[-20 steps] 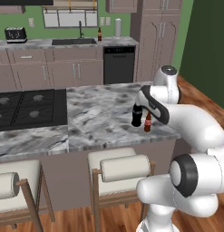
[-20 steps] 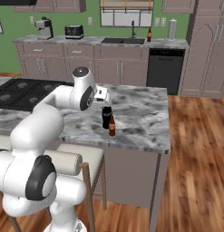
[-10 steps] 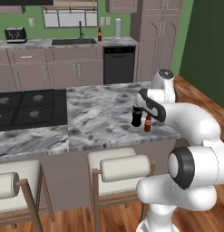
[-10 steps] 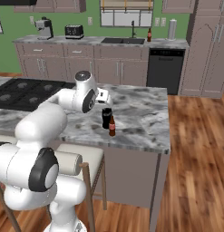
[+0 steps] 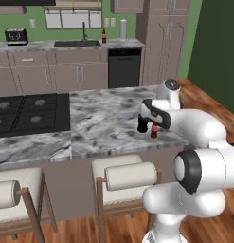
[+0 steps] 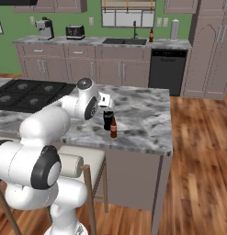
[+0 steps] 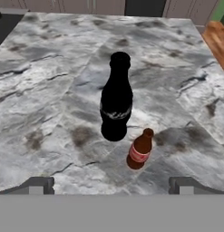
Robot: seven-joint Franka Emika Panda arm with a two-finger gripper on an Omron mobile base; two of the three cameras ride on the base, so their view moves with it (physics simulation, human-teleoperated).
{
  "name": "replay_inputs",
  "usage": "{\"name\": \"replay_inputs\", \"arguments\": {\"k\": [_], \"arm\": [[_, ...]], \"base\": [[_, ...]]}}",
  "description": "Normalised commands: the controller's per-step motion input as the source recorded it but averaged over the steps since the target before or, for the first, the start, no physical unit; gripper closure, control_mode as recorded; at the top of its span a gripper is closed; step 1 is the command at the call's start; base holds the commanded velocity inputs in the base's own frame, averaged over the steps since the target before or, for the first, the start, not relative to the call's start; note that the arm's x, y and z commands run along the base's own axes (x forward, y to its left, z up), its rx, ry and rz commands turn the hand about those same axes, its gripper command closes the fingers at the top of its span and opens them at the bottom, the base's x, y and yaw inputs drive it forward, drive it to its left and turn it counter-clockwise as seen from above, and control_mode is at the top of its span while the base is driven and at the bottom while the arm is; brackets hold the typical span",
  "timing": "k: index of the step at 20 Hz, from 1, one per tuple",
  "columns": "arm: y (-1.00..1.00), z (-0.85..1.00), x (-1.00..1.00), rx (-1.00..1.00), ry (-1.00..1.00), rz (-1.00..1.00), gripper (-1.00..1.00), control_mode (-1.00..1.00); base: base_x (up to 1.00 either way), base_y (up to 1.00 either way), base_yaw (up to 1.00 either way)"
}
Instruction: Place the large bottle from the dining counter next to the other large bottle outside the sink, and place the small bottle from the dining counter next to the other small bottle inside the sink.
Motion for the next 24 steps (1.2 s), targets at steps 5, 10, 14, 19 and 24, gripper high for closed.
{"name": "replay_inputs", "arguments": {"k": [5, 10, 14, 19, 24], "arm": [[0.0, -0.08, 0.25, 0.0, -0.02, 0.0, -1.0, -1.0], [0.0, 0.0, 0.31, 0.0, 0.0, 0.0, -1.0, -1.0], [0.0, 0.0, 0.29, 0.0, 0.0, 0.0, -1.0, -1.0], [0.0, 0.0, 0.17, 0.0, 0.0, 0.0, -1.0, -1.0], [-0.01, 0.0, 0.05, 0.0, 0.0, 0.0, -1.0, -1.0]], "base": [[0.0, 0.0, 0.0], [0.0, 0.0, 0.0], [0.0, 0.0, 0.0], [0.0, 0.0, 0.0], [0.0, 0.0, 0.0]]}}
